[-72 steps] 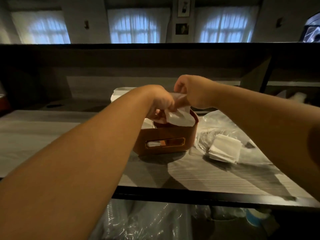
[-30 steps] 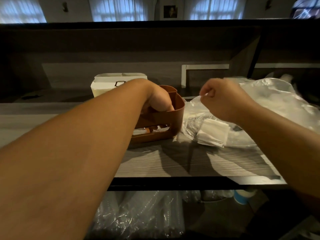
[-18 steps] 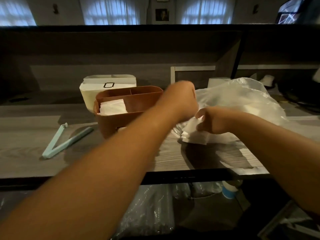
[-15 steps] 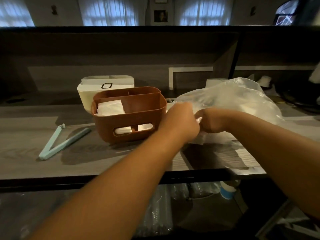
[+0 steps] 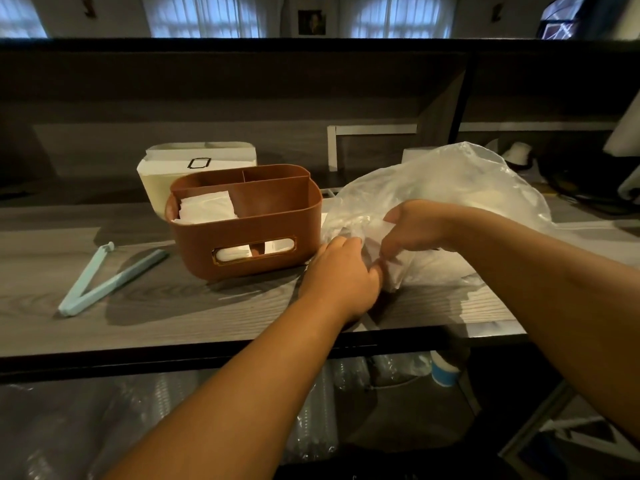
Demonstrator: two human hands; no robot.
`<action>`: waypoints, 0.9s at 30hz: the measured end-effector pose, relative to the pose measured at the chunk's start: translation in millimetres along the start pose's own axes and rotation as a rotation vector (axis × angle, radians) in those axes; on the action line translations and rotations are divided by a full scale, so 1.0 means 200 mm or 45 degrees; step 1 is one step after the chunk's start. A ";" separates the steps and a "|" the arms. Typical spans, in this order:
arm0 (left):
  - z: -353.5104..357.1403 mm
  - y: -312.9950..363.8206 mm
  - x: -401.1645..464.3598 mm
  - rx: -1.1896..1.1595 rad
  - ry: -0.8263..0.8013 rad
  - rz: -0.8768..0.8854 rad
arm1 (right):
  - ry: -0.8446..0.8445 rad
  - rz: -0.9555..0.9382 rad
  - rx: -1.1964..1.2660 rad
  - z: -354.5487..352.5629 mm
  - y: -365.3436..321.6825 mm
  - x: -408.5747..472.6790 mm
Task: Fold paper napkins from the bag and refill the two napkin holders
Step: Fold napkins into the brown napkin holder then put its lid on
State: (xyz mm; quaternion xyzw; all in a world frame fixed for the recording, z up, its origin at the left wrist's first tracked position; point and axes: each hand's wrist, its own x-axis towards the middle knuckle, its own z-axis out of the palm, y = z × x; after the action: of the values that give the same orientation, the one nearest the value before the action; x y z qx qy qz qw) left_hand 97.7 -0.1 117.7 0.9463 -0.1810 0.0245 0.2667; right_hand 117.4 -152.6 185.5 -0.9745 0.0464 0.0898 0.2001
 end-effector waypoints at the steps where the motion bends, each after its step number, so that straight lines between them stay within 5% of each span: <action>1: 0.00 0.00 0.00 -0.010 -0.003 -0.012 | 0.031 -0.016 0.041 0.00 0.00 -0.01; 10: -0.07 0.02 -0.09 -0.601 0.119 0.036 | 0.495 -0.266 0.555 0.03 0.02 -0.23; 15: -0.14 -0.05 -0.23 -0.809 0.486 0.144 | 0.331 -0.381 1.321 0.19 -0.05 -0.29; 27: -0.31 -0.34 -0.39 -0.707 0.513 0.095 | 0.250 -0.402 1.456 0.46 -0.27 -0.24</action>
State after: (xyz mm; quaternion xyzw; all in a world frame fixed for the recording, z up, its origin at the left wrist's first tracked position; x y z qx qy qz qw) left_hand 53.0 110.7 125.4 0.8066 -0.1588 0.1704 0.5433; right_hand 63.1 -63.0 131.9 -0.7113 -0.0398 -0.0705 0.6983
